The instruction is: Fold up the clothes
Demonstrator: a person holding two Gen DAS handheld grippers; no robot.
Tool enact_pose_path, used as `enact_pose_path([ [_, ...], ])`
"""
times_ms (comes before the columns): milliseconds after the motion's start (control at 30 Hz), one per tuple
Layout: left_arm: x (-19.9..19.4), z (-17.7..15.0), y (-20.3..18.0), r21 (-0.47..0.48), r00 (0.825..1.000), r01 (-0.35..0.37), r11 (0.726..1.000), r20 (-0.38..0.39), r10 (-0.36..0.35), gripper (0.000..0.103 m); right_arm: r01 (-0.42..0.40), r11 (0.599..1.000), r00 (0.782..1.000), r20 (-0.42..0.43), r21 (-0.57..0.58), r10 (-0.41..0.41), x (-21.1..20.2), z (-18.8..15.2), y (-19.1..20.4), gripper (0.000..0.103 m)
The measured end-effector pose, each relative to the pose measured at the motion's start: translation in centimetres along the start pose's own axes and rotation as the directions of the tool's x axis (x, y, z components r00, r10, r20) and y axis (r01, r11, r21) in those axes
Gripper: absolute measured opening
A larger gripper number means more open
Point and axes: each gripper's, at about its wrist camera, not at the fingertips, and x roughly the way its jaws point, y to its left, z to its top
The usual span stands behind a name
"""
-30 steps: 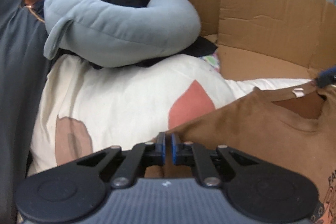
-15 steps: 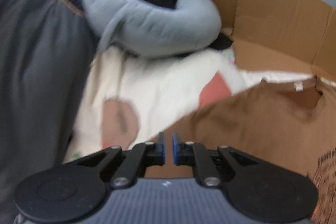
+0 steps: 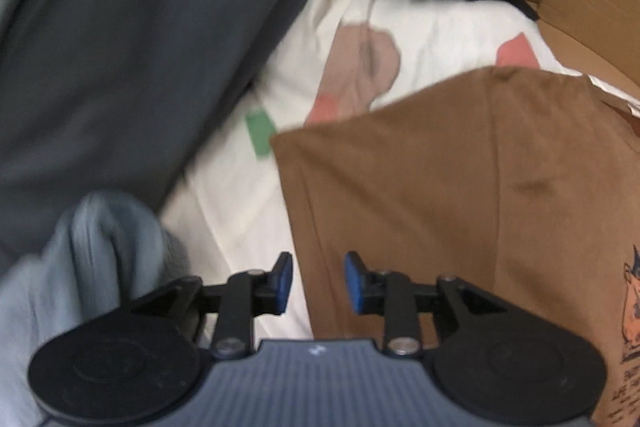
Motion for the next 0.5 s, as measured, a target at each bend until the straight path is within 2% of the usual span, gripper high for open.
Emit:
enact_pose_path([
  [133,0.8,-2.0,0.4,-0.086,1.000,-0.004,0.996,-0.031,0.001,0.035,0.026,0.999,1.000,-0.003,0.035,-0.026,-1.6,-1.6,-2.0,0.044],
  [267,1.8,-3.9,0.7,-0.164,0.999,0.013,0.986,-0.048,-0.021,0.033,0.053,0.997,0.999,-0.014,0.063,-0.052,-3.1,-3.4,-3.9,0.044],
  [333,1.9,-4.3,0.5,-0.178,0.998,0.025,0.984,-0.044,-0.033,0.014,0.062,0.996,0.998,-0.028,0.061,-0.060,-3.6,-4.1,-4.5,0.044],
  [367,1.8,-4.5,0.4,-0.184,0.998,0.030,0.982,-0.041,-0.039,0.014,0.061,0.997,0.998,-0.037,0.055,-0.059,-3.9,-4.4,-4.7,0.044],
  [400,1.7,-4.5,0.3,-0.184,0.999,0.018,0.983,-0.037,-0.026,0.008,0.061,0.997,0.997,-0.046,0.050,-0.059,-4.2,-4.7,-4.9,0.044],
  [500,1.2,-4.2,0.2,-0.188,1.000,-0.022,0.982,-0.006,0.021,0.007,0.053,0.998,0.997,-0.057,0.031,-0.051,-5.1,-5.6,-5.1,0.044],
])
